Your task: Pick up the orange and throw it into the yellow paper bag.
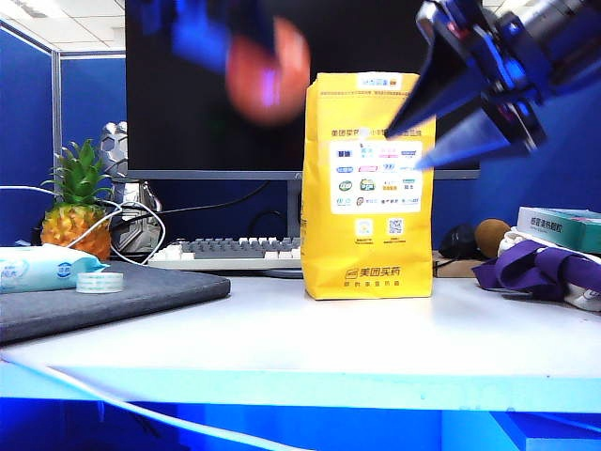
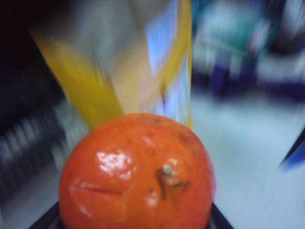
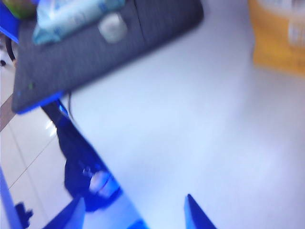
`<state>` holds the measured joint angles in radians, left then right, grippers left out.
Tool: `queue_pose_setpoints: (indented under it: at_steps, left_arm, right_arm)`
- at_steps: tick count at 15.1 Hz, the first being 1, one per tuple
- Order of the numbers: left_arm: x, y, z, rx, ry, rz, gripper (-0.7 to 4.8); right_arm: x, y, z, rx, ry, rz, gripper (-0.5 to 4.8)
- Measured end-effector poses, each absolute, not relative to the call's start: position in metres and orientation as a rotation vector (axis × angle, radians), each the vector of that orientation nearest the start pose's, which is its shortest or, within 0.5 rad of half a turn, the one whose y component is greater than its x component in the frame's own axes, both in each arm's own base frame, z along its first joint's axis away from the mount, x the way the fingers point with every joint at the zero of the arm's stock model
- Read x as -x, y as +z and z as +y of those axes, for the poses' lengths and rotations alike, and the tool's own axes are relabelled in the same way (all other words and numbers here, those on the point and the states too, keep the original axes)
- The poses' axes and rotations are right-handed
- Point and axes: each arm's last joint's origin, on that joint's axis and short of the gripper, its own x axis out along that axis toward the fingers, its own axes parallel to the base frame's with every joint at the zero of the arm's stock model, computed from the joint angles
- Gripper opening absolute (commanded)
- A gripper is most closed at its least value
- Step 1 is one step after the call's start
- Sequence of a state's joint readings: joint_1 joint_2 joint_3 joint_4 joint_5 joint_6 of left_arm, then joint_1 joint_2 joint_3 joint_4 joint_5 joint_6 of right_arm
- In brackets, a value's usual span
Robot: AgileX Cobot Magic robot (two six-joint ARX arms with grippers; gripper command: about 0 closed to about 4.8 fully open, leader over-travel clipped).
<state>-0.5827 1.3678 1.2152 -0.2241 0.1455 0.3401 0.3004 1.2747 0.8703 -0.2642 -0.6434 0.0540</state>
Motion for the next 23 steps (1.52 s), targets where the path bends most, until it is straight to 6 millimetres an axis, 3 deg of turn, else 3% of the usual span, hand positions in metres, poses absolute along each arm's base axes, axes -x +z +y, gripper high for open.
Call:
queue_pose_setpoints:
  at_steps: [2,4,7,8,10,13,17,18,19,23]
  left_arm:
    - [-0.245,0.383,-0.169,-0.359,-0.807,0.060,2.68]
    - [-0.245,0.397,-0.169,-0.336,-0.797,-0.062,2.68]
    - [-0.253,0.399,-0.174,-0.324,-0.792,-0.136,2.68]
    - [-0.260,0.396,-0.179,-0.317,-0.797,-0.175,2.68]
    - [-0.282,0.381,-0.189,-0.311,-0.834,-0.219,2.68]
    - [-0.316,0.372,-0.207,-0.319,-0.857,-0.209,2.68]
    - [-0.348,0.391,-0.227,-0.306,-0.878,-0.208,2.70]
    - [-0.353,0.388,-0.231,-0.295,-0.906,-0.184,3.95]
    - [-0.357,0.378,-0.234,-0.289,-0.951,-0.119,4.79]
    - [-0.359,0.383,-0.232,-0.281,-0.869,-0.119,4.79]
  right_arm:
    - [-0.254,0.282,0.096,-0.137,0.865,0.607,2.74]
    - [-0.262,0.317,0.097,-0.101,0.824,0.476,2.75]
    - [-0.265,0.362,0.096,-0.033,0.764,0.313,2.76]
    - [-0.261,0.387,0.093,0.006,0.717,0.217,2.76]
    - [-0.249,0.414,0.087,0.070,0.637,0.109,2.76]
    - [-0.231,0.427,0.081,0.099,0.621,0.059,2.76]
    - [-0.220,0.425,0.078,0.128,0.622,0.115,2.85]
    - [-0.220,0.423,0.078,0.140,0.621,0.133,2.89]
    - [-0.220,0.421,0.077,0.161,0.593,0.147,2.89]
    - [-0.220,0.421,0.076,0.175,0.581,0.149,2.90]
